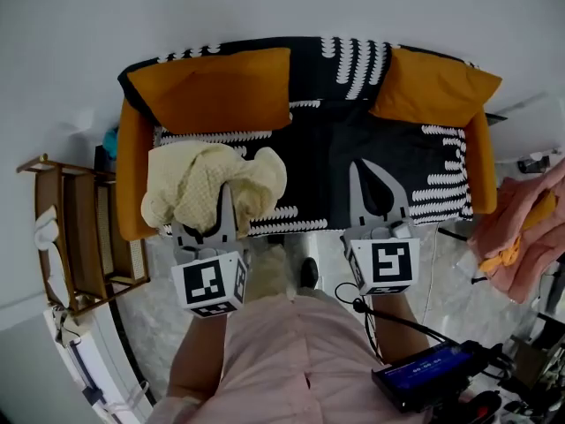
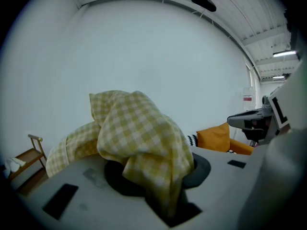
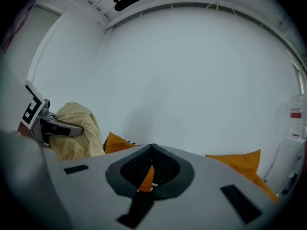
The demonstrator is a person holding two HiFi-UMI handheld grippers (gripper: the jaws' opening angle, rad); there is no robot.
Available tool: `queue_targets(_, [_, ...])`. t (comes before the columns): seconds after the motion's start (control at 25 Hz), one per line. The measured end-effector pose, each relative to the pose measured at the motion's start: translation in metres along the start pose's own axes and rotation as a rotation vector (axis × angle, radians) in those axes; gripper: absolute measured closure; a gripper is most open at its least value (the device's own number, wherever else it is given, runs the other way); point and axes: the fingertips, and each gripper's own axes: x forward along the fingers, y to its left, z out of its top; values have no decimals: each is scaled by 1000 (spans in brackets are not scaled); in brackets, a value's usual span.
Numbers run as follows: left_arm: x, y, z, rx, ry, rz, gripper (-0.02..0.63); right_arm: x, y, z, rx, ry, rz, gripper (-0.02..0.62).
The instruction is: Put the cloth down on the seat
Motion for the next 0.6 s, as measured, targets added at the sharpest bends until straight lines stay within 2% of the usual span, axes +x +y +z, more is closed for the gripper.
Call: queue_targets(0.6, [120,22,-109,-65,216,-144,457,77,11,-83,35,215,-20,594])
